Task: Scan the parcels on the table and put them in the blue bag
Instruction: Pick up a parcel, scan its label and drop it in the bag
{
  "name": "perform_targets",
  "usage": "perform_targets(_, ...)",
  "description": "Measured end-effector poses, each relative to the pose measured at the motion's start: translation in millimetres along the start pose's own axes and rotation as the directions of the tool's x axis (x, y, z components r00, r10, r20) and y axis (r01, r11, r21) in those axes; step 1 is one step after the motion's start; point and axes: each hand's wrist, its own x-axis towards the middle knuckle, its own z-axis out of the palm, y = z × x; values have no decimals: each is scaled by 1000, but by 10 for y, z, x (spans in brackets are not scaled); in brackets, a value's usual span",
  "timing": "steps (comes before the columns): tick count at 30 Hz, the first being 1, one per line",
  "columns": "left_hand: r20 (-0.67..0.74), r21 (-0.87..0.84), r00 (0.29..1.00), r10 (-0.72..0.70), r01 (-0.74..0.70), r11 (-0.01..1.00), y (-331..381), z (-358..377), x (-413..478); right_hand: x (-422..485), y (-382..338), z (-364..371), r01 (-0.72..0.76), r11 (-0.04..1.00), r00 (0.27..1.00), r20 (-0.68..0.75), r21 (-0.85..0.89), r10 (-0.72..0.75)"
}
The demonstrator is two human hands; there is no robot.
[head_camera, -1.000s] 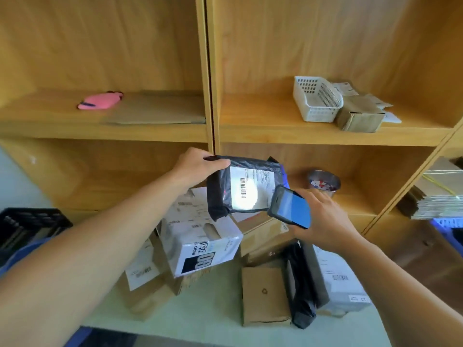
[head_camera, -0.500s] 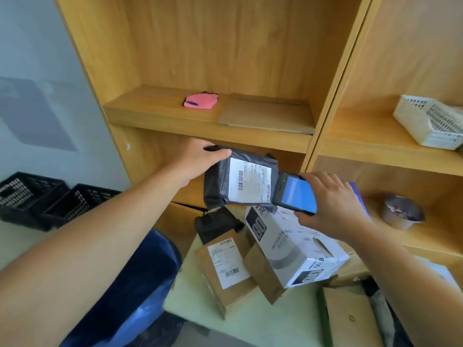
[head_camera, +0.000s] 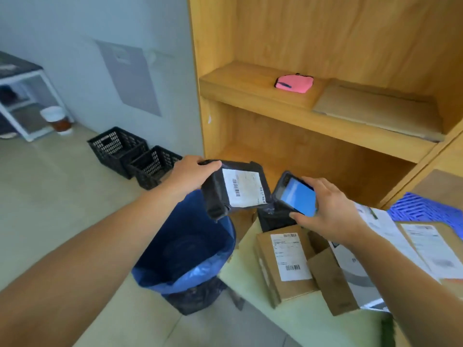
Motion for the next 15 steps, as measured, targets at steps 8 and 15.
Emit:
perform_targets(8, -155, 98, 960, -231, 248, 964, -983, -532, 201, 134, -290, 541, 35, 999, 996, 85, 6, -36)
perform_targets(15, -127, 416, 985, -119, 161, 895, -826, -409, 303, 161, -177, 315, -65, 998, 996, -53, 3, 65)
